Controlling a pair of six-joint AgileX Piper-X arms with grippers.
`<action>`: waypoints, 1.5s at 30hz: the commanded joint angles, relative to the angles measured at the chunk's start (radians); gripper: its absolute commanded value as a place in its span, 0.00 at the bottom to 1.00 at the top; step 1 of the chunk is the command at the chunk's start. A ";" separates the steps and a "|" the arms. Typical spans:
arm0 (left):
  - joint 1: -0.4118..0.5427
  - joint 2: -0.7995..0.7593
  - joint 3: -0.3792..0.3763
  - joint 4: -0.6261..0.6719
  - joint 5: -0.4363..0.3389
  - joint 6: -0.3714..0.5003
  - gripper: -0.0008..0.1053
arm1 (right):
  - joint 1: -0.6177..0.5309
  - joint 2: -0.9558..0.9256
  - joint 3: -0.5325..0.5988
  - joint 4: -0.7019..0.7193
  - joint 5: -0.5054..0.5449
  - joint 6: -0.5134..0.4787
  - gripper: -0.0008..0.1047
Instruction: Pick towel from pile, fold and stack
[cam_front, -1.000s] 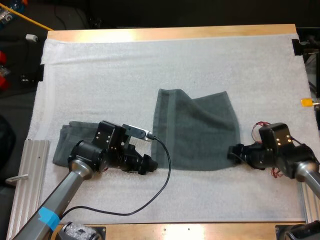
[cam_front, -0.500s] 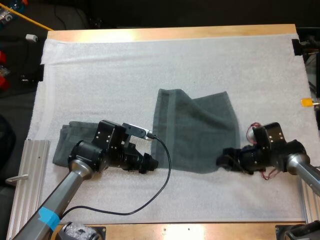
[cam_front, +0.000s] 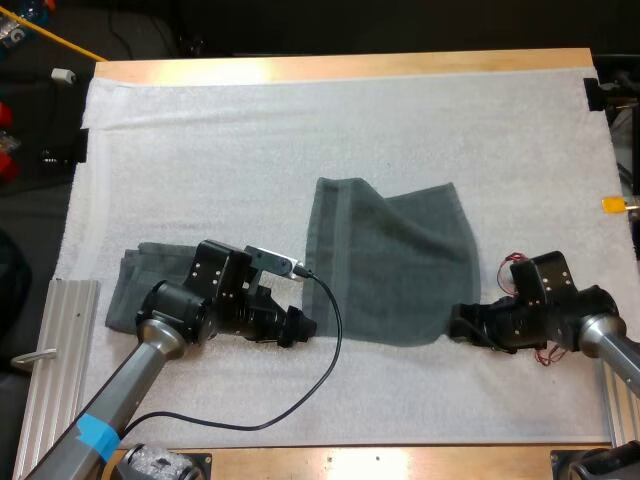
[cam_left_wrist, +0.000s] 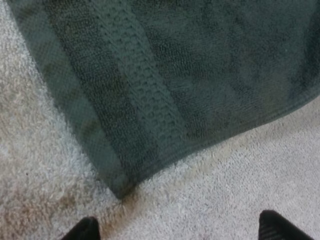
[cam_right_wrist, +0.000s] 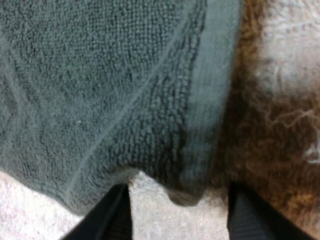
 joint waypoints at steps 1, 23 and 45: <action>0.003 0.002 0.000 -0.002 0.007 0.003 0.59 | 0.003 -0.007 0.005 -0.024 0.001 0.005 0.37; 0.003 0.002 0.000 -0.002 0.007 -0.002 0.59 | 0.003 -0.007 0.016 -0.126 -0.002 0.106 0.00; -0.103 0.024 0.000 -0.108 -0.179 -0.010 0.59 | 0.003 -0.117 0.016 0.027 -0.046 0.106 0.01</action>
